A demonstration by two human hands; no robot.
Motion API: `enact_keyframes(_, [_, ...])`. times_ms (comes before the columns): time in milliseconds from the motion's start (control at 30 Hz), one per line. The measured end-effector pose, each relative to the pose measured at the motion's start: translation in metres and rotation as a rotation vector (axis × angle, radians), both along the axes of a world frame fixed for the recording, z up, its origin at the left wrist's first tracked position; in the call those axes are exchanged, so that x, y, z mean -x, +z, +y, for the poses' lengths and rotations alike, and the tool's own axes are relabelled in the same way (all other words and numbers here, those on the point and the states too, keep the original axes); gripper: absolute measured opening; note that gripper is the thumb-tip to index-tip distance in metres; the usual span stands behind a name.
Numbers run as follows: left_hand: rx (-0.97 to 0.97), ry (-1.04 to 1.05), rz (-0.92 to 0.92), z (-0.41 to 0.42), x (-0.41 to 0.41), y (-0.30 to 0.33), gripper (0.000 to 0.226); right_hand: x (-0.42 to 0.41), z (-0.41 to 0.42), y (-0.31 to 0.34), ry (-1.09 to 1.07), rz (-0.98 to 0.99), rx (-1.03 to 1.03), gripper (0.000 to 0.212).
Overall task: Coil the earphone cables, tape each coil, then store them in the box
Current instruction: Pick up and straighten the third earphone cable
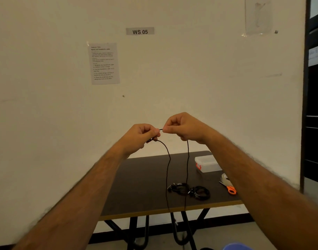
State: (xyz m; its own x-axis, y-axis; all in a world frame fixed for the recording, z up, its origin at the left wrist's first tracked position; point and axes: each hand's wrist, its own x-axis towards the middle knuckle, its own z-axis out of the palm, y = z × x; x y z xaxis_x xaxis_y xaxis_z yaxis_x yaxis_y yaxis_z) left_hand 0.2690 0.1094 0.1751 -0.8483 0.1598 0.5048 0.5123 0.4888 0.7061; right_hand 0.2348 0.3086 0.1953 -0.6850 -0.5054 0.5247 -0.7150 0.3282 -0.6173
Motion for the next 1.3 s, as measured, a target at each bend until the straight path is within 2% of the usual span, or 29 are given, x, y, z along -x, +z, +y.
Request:
enact_keyframes(133, [-0.013,-0.016,-0.003,-0.003,0.000,-0.002,0.028,0.001,-0.003,0.000,-0.075,0.179,0.026,0.013])
enact_keyframes(300, [-0.066,-0.021,-0.030,-0.017,0.003,-0.006,0.027,0.006,0.002,-0.002,-0.141,0.254,0.140,0.011])
enact_keyframes(533, [-0.070,-0.038,0.009,-0.014,0.007,-0.013,0.022,0.006,0.001,-0.007,-0.014,-0.016,0.227,0.013])
enact_keyframes(633, [-0.056,0.002,0.049,-0.003,0.007,-0.018,0.019,0.004,-0.003,-0.014,0.054,-0.120,0.164,0.013])
enact_keyframes(733, [-0.029,0.020,0.066,0.008,0.007,-0.025,0.018,0.003,-0.008,-0.028,0.053,-0.101,0.113,0.018])
enact_keyframes(900, [-0.041,0.029,-0.021,0.011,0.004,-0.047,0.022,0.003,-0.001,-0.049,-0.096,0.012,0.238,0.008])
enact_keyframes(1033, [-0.182,-0.015,-0.100,0.007,-0.002,-0.069,0.022,-0.005,0.004,-0.067,-0.092,0.004,0.312,0.008])
enact_keyframes(1200, [-0.361,0.077,0.031,0.010,-0.007,-0.083,0.015,-0.006,0.001,-0.081,-0.090,-0.095,0.387,0.014])
enact_keyframes(1300, [-0.492,0.019,-0.005,0.014,-0.009,-0.085,0.018,-0.005,-0.002,-0.087,-0.073,-0.156,0.362,0.016])
